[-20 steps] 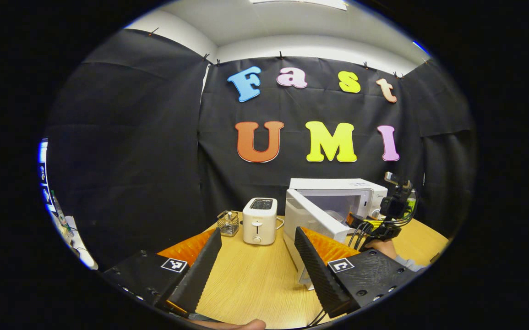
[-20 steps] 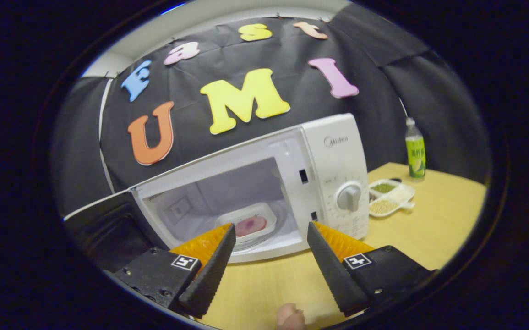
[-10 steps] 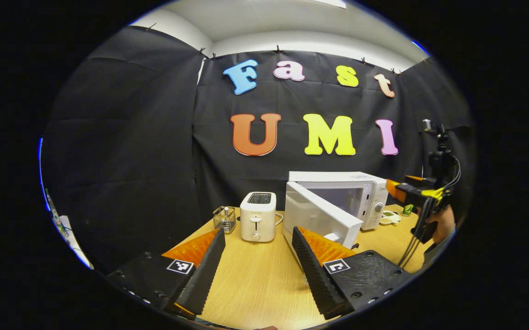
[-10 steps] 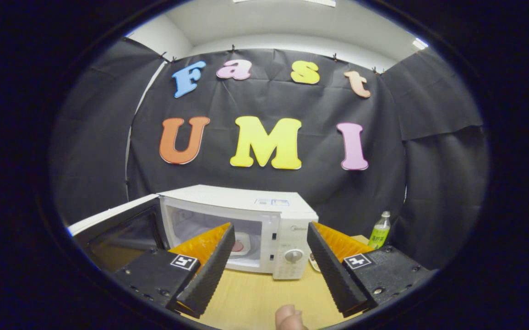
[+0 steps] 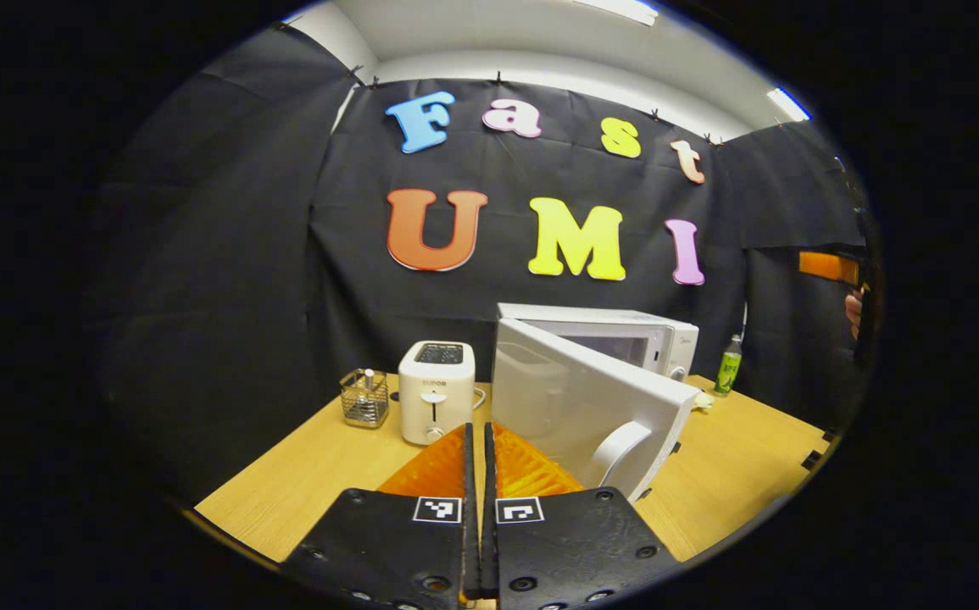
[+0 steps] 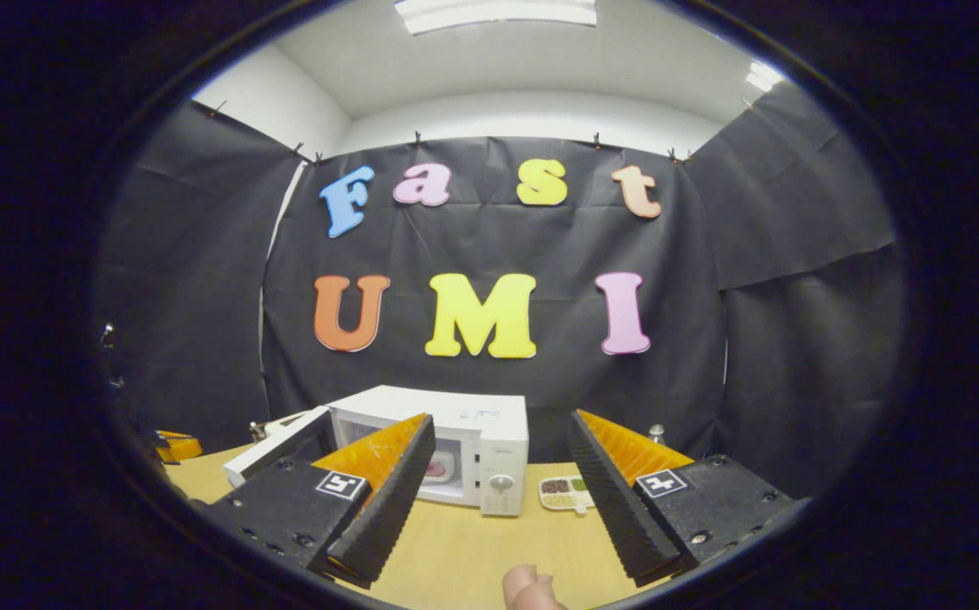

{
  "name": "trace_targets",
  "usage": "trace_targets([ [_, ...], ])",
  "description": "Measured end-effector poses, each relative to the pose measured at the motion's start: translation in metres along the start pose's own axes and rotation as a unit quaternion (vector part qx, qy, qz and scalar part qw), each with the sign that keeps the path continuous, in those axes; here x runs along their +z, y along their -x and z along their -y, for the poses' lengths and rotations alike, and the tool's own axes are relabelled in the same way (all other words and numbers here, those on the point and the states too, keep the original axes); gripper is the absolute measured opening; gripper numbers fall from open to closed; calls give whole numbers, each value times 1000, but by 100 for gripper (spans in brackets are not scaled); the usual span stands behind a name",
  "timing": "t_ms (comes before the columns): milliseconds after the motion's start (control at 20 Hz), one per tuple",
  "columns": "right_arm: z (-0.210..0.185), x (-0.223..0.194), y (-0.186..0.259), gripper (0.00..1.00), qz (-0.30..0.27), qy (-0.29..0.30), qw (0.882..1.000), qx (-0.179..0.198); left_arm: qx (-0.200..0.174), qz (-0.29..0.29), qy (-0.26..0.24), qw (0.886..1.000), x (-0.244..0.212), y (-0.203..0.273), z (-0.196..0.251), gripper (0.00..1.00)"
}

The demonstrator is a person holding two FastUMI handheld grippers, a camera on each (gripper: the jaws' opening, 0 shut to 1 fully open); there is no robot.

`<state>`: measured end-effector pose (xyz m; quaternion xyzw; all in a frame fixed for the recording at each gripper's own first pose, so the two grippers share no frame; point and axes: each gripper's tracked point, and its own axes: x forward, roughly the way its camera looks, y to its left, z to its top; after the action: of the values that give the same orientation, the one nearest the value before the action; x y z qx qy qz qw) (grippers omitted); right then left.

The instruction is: Open the microwave oven with the left hand, put the food in, and close the microwave oven.

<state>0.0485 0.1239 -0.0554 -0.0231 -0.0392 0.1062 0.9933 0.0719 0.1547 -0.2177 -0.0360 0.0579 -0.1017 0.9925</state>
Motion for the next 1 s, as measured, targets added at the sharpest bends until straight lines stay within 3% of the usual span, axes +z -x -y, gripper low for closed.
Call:
trace_targets([
  [50, 2, 3, 7, 100, 5, 3, 1000, -2, -22, 8, -5, 1000, -6, -9, 5, 0],
  [100, 4, 6, 15, 92, 6, 5, 1000, -3, -45, 5, -6, 999, -11, -15, 9, 0],
  [150, 5, 5, 21, 100, 7, 6, 1000, -1, -69, 8, 2, 998, -15, -20, 17, 0],
  [200, 6, 6, 29, 92, 7, 5, 1000, 0, -91, 10, 13, 996, -17, -24, 25, 0],
  [250, 9, 5, 36, 100, 7, 3, 1000, 0, -110, 11, 22, 994, -20, -27, 31, 0],
  [400, 15, 3, 56, 100, 15, -21, 1000, 1, -146, 28, 12, 989, -20, -34, 47, 0],
  [450, 19, -1, 62, 92, 13, -30, 999, 1, -151, 29, 4, 988, -21, -35, 52, 0],
  [500, 22, -4, 67, 92, 11, -38, 999, 0, -154, 27, -4, 988, -23, -40, 53, 0],
  [550, 25, -6, 72, 100, 10, -44, 999, 1, -156, 20, -8, 988, -26, -43, 57, 0],
  [950, 58, -12, 110, 100, 13, -50, 999, -15, -171, 28, -48, 984, -28, -72, 129, 0],
  [1000, 62, -13, 115, 92, 12, -53, 998, -17, -172, 27, -51, 983, -29, -79, 140, 0],
])
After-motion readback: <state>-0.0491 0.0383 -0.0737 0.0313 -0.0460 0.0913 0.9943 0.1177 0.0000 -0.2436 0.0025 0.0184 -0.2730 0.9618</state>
